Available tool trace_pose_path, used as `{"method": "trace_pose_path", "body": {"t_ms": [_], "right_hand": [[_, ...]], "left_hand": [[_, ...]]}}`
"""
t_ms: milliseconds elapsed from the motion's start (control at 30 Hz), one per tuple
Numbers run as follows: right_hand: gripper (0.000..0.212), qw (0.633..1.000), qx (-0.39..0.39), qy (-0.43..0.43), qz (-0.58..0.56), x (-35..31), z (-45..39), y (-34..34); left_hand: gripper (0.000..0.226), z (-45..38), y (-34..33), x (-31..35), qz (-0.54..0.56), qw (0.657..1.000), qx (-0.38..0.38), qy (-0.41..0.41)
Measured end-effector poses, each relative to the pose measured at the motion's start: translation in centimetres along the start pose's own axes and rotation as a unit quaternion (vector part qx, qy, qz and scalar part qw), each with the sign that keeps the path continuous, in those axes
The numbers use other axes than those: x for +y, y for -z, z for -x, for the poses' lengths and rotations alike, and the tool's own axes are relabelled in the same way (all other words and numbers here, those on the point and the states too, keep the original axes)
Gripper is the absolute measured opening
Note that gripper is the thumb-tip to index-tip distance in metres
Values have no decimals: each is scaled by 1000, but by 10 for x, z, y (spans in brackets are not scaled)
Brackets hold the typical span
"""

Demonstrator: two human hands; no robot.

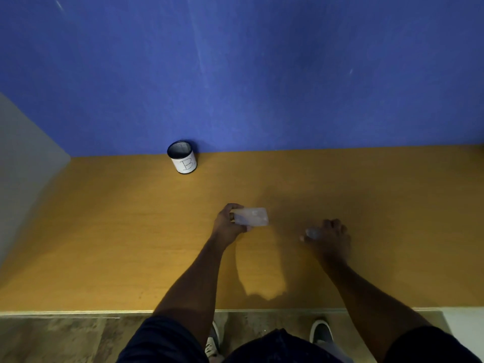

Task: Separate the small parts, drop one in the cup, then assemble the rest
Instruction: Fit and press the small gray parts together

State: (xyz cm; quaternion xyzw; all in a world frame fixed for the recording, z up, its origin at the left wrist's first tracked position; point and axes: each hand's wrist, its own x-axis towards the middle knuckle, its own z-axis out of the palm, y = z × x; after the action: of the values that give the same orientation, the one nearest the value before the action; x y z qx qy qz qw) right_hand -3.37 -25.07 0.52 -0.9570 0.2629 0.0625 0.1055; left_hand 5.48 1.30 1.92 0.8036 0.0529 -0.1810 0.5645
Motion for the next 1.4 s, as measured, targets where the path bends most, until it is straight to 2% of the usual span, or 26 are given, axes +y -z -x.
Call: {"method": "trace_pose_path", "body": {"t_ms": [67,233,467,533,633,667,700,800,900,1400], "right_hand": [[55,999,-28,6,15,9,7,-6],[53,998,-42,13,-34,15,10,-11],[40,997,-27,33,-66,13,8,-6],[40,987,-18,61,-148,3,7,0],[40,942,-32,146,-300,-26,8,14],[32,932,-37,174,-317,-37,7,18],[28,926,-47,199,-318,-47,5,21],[51,915,-88,280,-276,-71,-1,26],[53,909,-94,324,-245,-85,-7,23],[55,903,-114,373,-180,-90,-15,22]], "left_hand": [[64,3,1,0,3,1000,-6,3],[66,10,4,0,21,1000,-13,8],[67,19,7,-2,46,998,-24,29],[66,22,8,-1,51,998,-29,39],[64,25,8,1,43,997,-40,43],[64,25,7,1,41,997,-42,43],[64,25,7,2,40,997,-44,44],[67,23,4,6,44,996,-55,51],[70,24,2,10,50,995,-66,60],[68,25,-4,17,84,989,-101,70]]}}
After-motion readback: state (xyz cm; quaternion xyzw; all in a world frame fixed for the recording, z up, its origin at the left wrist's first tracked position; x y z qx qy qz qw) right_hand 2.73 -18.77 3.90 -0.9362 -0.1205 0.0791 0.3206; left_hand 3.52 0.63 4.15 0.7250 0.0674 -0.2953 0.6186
